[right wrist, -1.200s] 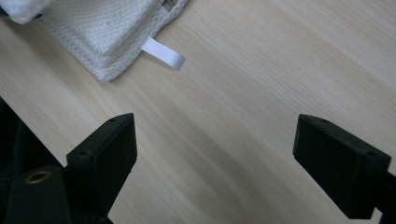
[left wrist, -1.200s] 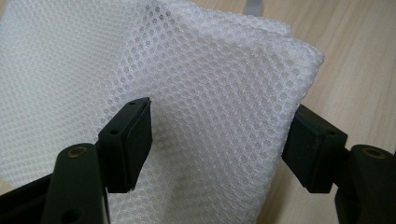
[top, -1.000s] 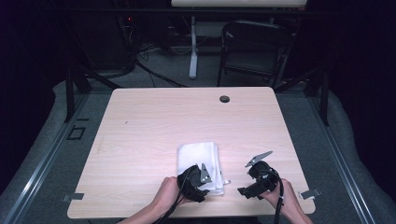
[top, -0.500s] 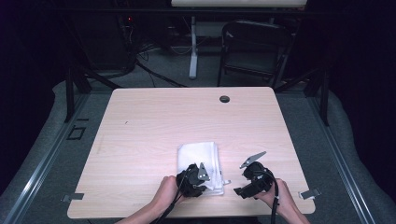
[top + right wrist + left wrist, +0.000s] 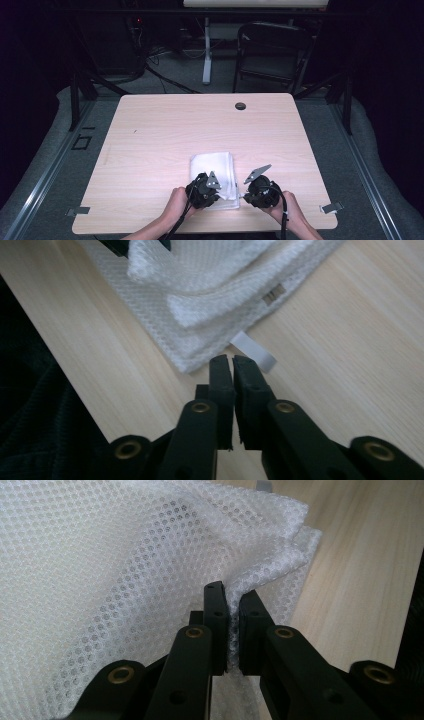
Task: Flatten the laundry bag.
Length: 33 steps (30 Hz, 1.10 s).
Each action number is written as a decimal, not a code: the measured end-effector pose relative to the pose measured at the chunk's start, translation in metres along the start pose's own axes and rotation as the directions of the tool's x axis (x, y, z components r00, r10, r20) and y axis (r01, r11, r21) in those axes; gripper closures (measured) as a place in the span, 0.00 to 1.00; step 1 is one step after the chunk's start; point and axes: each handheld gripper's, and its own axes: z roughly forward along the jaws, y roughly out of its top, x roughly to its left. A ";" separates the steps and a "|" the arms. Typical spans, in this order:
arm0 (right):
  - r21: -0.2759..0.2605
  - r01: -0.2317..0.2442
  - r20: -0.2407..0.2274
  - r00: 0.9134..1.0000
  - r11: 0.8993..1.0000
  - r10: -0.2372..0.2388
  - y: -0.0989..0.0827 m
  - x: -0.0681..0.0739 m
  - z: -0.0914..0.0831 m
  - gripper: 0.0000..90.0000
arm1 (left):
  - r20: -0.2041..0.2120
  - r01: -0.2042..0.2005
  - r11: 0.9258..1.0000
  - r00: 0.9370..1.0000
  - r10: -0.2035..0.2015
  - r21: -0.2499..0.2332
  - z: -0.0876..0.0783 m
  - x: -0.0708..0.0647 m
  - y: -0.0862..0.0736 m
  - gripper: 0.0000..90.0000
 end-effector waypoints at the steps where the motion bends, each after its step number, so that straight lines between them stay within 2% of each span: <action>1: 0.005 0.007 0.004 1.000 1.000 -0.007 0.002 0.002 0.003 1.00 | 0.001 0.000 1.000 1.000 0.000 -0.002 -0.001 0.000 0.000 0.95; 5: 0.033 0.032 -0.007 0.999 0.999 -0.032 0.009 0.006 0.015 1.00 | 0.006 0.006 1.000 1.000 -0.006 -0.014 -0.002 0.001 0.000 0.95; 6: 0.047 0.052 -0.006 0.999 0.998 -0.051 0.011 0.006 0.017 1.00 | 0.005 0.003 1.000 1.000 -0.003 -0.013 -0.003 0.001 0.000 0.95; 9: 0.029 0.062 0.007 0.998 0.998 -0.062 0.016 0.008 0.023 1.00 | 0.000 -0.011 1.000 1.000 0.011 -0.019 -0.004 0.001 0.000 0.95; 10: 0.028 0.065 -0.003 0.998 0.997 -0.065 0.018 0.008 0.023 1.00 | 0.000 -0.011 1.000 1.000 0.011 -0.019 -0.004 0.001 0.000 0.95; 11: 0.002 0.070 0.000 0.998 0.998 -0.070 0.020 0.008 0.024 1.00 | 0.008 -0.017 1.000 1.000 0.017 -0.026 -0.005 0.002 0.000 0.95; 13: -0.013 0.076 0.000 0.997 0.997 -0.076 0.022 0.008 0.026 1.00 | 0.012 -0.016 0.999 1.000 0.016 -0.033 -0.007 0.003 0.000 0.95; 14: -0.032 0.057 -0.003 0.998 0.998 -0.057 0.021 0.009 0.029 1.00 | 0.013 -0.013 0.999 1.000 0.013 -0.036 -0.007 0.003 0.000 0.95; 16: -0.013 0.052 -0.015 0.999 0.999 -0.052 0.022 0.007 0.033 1.00 | 0.016 -0.018 0.999 1.000 0.018 -0.035 -0.008 0.004 0.000 0.95; 19: -0.031 0.047 -0.023 0.999 0.998 -0.047 0.021 0.007 0.038 1.00 | 0.010 -0.020 0.999 1.000 0.021 -0.040 -0.009 0.004 0.000 0.95; 21: 0.011 0.080 -0.036 0.996 0.997 -0.079 0.022 0.002 0.036 1.00 | 0.009 -0.022 0.999 1.000 0.023 -0.042 -0.010 0.004 0.000 0.96; 23: 0.003 0.078 -0.033 0.996 0.997 -0.078 0.021 0.002 0.036 1.00 | 0.009 -0.023 0.999 1.000 0.024 -0.045 -0.012 0.005 0.000 0.96; 26: 0.001 0.072 -0.033 0.997 0.997 -0.072 0.021 0.003 0.036 1.00 | -0.003 -0.022 0.997 1.000 0.022 -0.079 -0.017 0.006 0.000 0.96; 27: -0.029 0.049 -0.035 0.998 0.998 -0.050 0.020 0.004 0.038 1.00 | -0.004 -0.023 0.997 1.000 0.022 -0.079 -0.019 0.006 0.000 0.96; 28: -0.003 0.074 -0.034 0.997 0.997 -0.074 0.021 0.003 0.037 1.00 | -0.007 -0.022 0.996 1.000 0.022 -0.083 -0.020 0.007 0.000 0.96; 30: -0.031 0.051 -0.031 0.998 0.998 -0.052 0.020 0.005 0.039 1.00 | -0.013 -0.027 0.997 1.000 0.026 -0.079 -0.023 0.007 0.000 0.96; 31: -0.029 0.052 -0.029 0.998 0.998 -0.053 0.020 0.005 0.039 1.00 | -0.014 -0.024 0.996 1.000 0.023 -0.080 -0.024 0.008 0.000 0.96; 32: 0.002 0.075 -0.027 0.997 0.997 -0.075 0.021 0.004 0.037 1.00 | -0.022 -0.028 0.996 0.999 0.026 -0.083 -0.026 0.008 -0.001 0.96; 33: -0.005 0.069 -0.020 0.997 0.998 -0.069 0.021 0.005 0.037 1.00 | -0.028 -0.026 0.996 0.999 0.024 -0.084 -0.028 0.009 -0.001 0.96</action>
